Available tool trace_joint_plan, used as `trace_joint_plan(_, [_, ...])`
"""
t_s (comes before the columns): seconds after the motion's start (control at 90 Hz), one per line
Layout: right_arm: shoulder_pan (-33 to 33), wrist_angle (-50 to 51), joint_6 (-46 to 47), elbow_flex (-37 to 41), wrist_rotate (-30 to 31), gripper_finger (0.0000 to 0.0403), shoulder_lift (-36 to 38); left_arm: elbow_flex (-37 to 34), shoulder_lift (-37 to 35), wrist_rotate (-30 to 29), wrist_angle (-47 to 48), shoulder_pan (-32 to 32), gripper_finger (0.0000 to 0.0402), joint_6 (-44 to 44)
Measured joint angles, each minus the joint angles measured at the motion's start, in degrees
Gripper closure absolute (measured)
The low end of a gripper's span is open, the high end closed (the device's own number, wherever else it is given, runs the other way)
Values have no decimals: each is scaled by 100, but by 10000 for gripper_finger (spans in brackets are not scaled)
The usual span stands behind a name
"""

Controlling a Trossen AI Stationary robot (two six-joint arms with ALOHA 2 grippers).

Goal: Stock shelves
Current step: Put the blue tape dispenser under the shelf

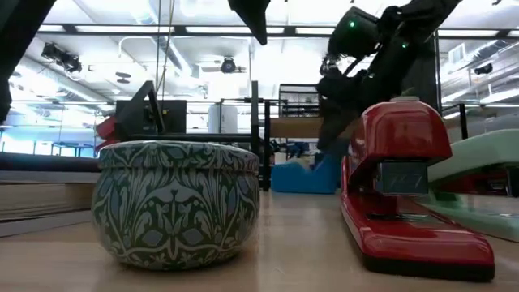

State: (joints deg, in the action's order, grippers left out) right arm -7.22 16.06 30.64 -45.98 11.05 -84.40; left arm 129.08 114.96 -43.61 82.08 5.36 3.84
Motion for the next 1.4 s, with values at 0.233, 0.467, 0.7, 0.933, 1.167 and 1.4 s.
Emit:
trace_joint_plan(0.233, [-13, -664, -1094, 313, 498, 78, -420, 0, 2, 0, -34, 7, 296, -101])
trace_joint_plan(0.467, [-119, -2074, -859, 757, 540, 113, -811, 0, 2, 7, -118, 12, 296, -135])
trace_joint_plan(0.7, [-186, -2573, -755, 780, 460, 225, -1145, 0, 2, 18, -181, 16, 296, -106])
trace_joint_plan(0.933, [4, -2109, 883, 785, 932, 233, -953, 0, 2, 17, -193, 21, 296, -108])
trace_joint_plan(1.167, [104, -2067, 2214, 790, 1793, 233, -975, 0, 2, 17, -187, 38, 296, -109])
trace_joint_plan(1.4, [-121, -2725, 2696, 783, 1965, 233, -1389, 0, 2, 15, -184, 38, 296, -101])
